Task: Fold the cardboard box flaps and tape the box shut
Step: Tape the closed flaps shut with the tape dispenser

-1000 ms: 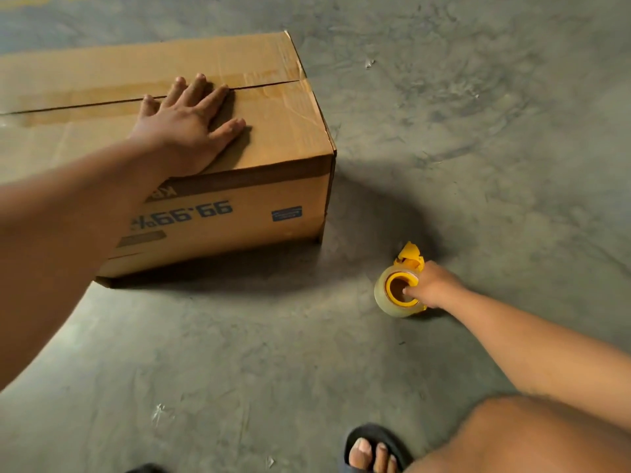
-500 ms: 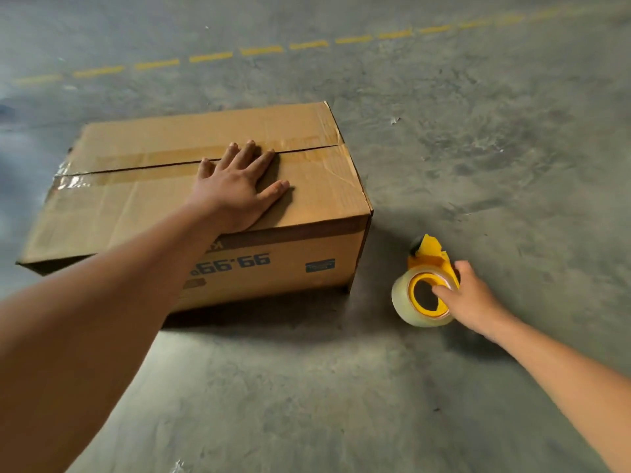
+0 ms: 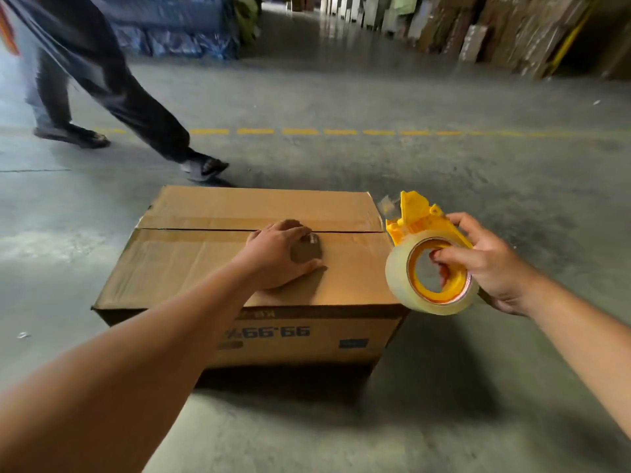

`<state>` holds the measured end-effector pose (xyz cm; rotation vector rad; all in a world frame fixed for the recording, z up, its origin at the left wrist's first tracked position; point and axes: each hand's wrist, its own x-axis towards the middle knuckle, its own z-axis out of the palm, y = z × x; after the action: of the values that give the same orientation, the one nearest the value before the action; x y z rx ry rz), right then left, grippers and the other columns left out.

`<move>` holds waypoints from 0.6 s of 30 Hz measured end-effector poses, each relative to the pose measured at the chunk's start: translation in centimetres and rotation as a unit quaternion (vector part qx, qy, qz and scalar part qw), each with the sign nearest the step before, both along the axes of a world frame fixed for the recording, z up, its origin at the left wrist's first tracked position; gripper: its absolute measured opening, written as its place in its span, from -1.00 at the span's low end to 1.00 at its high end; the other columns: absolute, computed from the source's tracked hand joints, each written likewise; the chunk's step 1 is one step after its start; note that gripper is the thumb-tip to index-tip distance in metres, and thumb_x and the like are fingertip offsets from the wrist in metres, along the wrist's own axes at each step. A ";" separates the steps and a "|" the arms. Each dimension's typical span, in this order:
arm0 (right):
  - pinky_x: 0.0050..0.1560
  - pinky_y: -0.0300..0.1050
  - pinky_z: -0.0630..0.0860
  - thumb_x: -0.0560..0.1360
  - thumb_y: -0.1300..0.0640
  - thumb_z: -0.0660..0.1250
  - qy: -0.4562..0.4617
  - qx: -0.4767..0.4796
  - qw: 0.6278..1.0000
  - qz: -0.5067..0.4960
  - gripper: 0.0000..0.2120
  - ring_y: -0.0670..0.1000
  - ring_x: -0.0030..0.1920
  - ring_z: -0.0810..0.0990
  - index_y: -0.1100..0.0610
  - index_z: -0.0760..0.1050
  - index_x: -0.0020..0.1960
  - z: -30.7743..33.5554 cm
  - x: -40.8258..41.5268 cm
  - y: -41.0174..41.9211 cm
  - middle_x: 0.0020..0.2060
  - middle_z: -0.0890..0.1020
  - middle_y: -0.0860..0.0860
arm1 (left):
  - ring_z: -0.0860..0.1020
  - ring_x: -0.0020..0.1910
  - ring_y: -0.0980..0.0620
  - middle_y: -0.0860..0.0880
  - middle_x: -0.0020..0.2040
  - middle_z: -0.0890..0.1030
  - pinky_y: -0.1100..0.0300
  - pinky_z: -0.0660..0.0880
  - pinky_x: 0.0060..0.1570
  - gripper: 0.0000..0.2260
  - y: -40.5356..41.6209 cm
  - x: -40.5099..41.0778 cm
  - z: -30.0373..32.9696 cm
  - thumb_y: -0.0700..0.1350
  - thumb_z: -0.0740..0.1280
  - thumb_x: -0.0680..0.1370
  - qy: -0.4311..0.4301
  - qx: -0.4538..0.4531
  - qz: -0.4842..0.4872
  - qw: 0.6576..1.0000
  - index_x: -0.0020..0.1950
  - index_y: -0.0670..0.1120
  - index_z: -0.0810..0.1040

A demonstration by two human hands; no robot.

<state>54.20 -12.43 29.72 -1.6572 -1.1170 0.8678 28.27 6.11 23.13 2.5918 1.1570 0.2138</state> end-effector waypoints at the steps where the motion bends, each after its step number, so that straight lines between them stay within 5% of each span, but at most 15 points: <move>1: -0.35 -0.03 0.55 0.50 0.37 0.34 0.004 0.002 1.000 0.017 -0.67 0.01 -0.42 0.56 0.02 0.45 0.14 0.5 -0.8 1.2 -0.33 0.60 0.03 | 0.26 0.51 -0.04 0.08 0.56 0.25 -0.08 0.16 0.51 -0.30 0.4 -0.7 0.1 0.42 0.22 0.49 0.004 0.004 -0.011 1.000 0.56 0.15 0.27; 10: -0.40 -0.09 0.49 0.47 0.40 0.37 -0.036 -0.032 0.993 0.108 -0.63 0.08 -0.30 0.49 0.05 0.41 0.15 1.1 -7.3 12.6 -0.20 0.57 0.11 | 0.08 0.60 0.07 0.14 0.61 0.16 -0.06 0.00 0.53 -0.49 6.3 -8.1 -0.9 0.28 0.04 0.64 0.030 0.039 -0.057 0.997 0.58 0.21 0.20; 13: -0.34 -0.13 0.53 0.44 0.36 0.45 -0.102 -0.058 0.985 0.127 -0.59 0.06 -0.23 0.59 -0.04 0.43 0.09 1.3 -9.1 14.9 -0.08 0.59 0.25 | 0.39 0.46 -0.02 0.01 0.48 0.43 0.03 0.28 0.47 -0.61 7.0 -10.3 -1.4 0.11 0.29 0.62 -0.098 0.028 -0.038 0.994 0.44 0.06 0.50; 15: -0.25 -0.05 0.59 0.42 0.35 0.48 -0.141 -0.073 0.978 0.133 -0.57 0.11 -0.18 0.63 -0.05 0.44 0.11 1.8 -10.5 15.8 -0.02 0.59 0.33 | 0.57 0.19 0.02 -0.03 0.27 0.58 0.31 0.42 0.26 -0.74 6.9 -11.4 -1.6 -0.05 0.42 0.56 -0.235 0.008 0.027 0.972 0.24 -0.06 0.65; 18: -0.19 0.02 0.59 0.38 0.35 0.51 -0.154 -0.076 0.976 0.132 -0.55 0.13 -0.18 0.62 -0.01 0.45 0.12 2.8 -12.5 16.9 -0.02 0.57 0.36 | 0.55 -0.15 0.20 0.01 -0.05 0.60 0.50 0.41 -0.09 -0.90 6.4 -12.2 -1.0 -0.14 0.45 0.55 -0.374 -0.014 0.116 0.920 0.05 -0.10 0.68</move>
<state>41.66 4.51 32.47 -1.8393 -1.5438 0.9007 16.09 12.54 22.08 2.0061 1.1221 1.1121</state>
